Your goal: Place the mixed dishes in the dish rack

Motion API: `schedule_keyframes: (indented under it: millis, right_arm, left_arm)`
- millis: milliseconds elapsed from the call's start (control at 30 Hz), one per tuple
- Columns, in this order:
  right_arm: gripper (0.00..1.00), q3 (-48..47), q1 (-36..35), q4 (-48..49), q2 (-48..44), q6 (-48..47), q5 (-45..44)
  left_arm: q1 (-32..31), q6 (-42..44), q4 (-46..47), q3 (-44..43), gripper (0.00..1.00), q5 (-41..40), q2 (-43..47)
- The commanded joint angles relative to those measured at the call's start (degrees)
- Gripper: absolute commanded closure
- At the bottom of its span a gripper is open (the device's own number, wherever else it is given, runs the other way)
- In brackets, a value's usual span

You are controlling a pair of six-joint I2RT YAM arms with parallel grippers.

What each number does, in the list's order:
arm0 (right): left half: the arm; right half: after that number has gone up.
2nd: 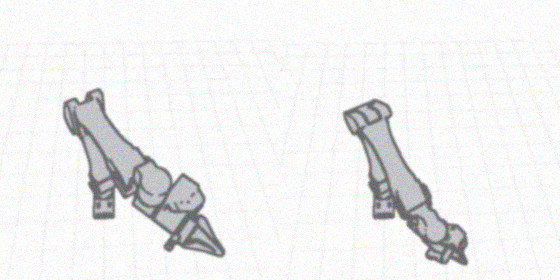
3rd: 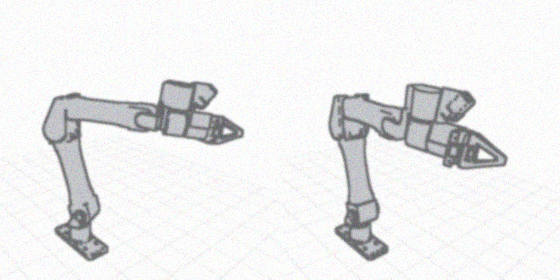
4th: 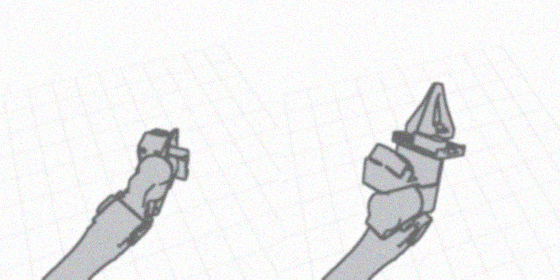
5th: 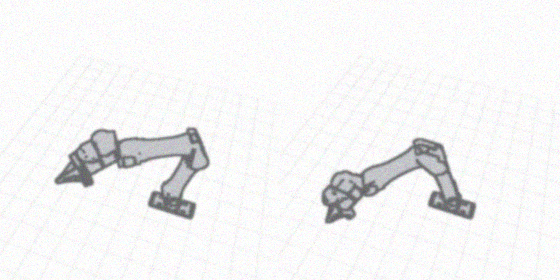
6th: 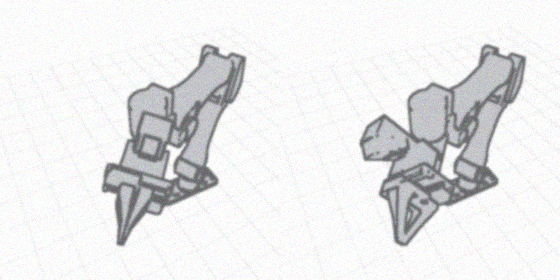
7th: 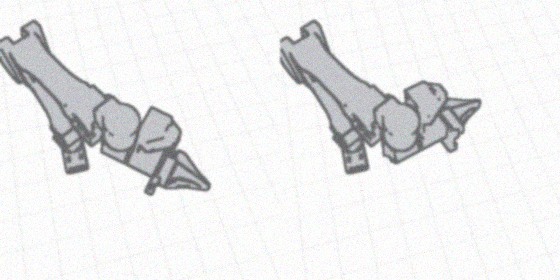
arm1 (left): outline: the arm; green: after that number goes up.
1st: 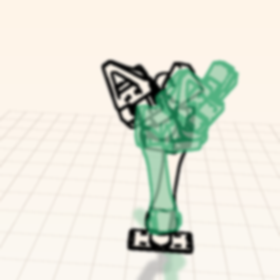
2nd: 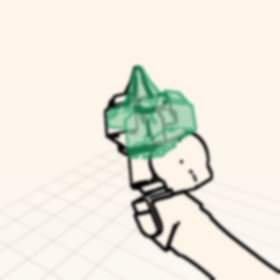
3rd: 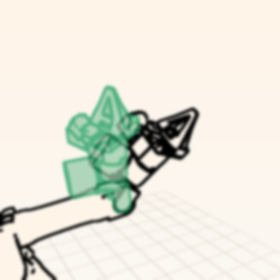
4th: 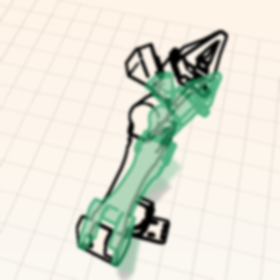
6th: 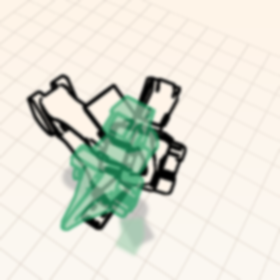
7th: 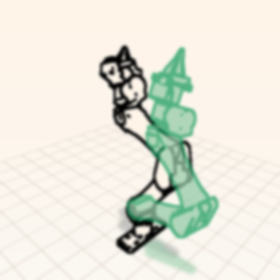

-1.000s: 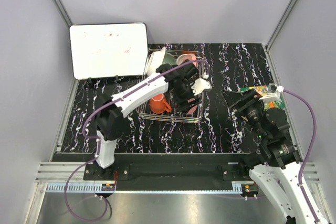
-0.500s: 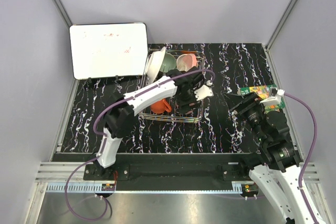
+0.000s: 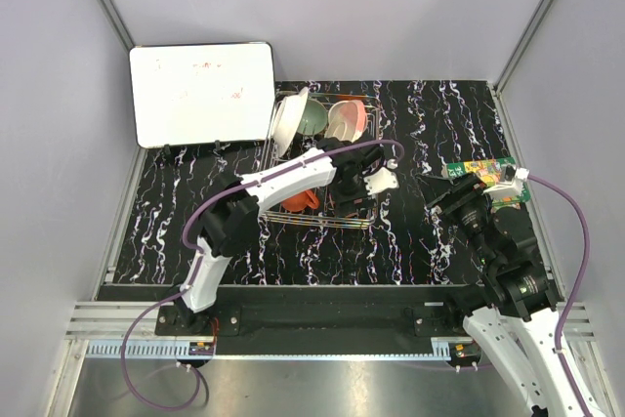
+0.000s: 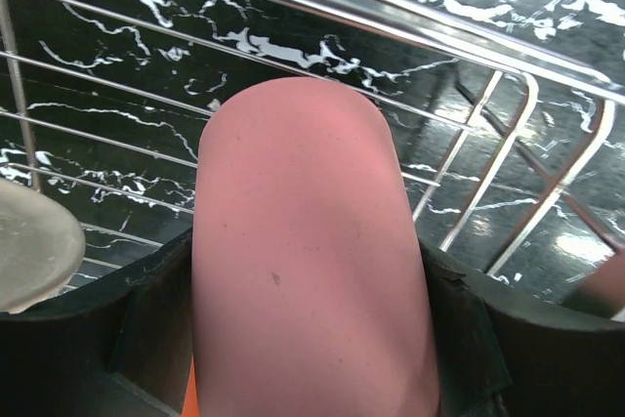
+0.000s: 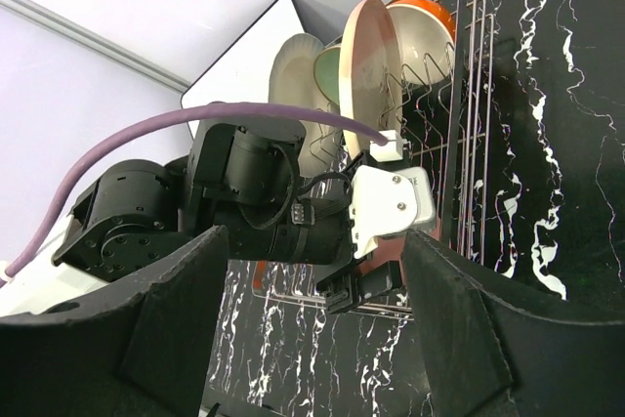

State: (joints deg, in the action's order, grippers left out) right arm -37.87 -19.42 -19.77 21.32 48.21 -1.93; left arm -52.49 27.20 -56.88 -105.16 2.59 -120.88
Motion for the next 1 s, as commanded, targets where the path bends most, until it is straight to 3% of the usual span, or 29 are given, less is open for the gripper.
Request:
schedule_keyframes:
  millis: [0, 300, 367, 500, 533, 967]
  right_arm:
    - [0.21, -0.28, 0.08, 0.35, -0.40, 0.66, -0.97]
    - [0.20, -0.01, 0.17, -0.09, -0.67, 1.28, -0.97]
    - [0.20, -0.10, 0.17, -0.01, -0.58, 1.19, -0.88]
    - [0.18, -0.37, 0.17, -0.09, -0.40, 0.93, -0.88]
    - [0.17, -0.54, 0.17, -0.18, -0.40, 0.93, -0.97]
    - [0.11, -0.72, 0.17, -0.27, 0.30, 0.22, -0.18]
  left_arm:
    - [-0.95, 0.40, 1.94, 2.41, 0.84, -1.98, 0.12]
    - [-1.47, -0.57, 3.27, 3.91, 0.56, -2.24, 0.12]
    - [-1.65, -0.74, 3.27, 4.18, 0.35, -2.24, 0.55]
    - [-1.91, -0.66, 3.62, 4.79, 0.21, -2.33, 1.17]
    - [-1.91, -0.66, 3.71, 4.79, 0.01, -2.50, 1.26]
    - [-2.27, -0.75, 3.62, 4.71, 0.01, -2.50, 3.90]
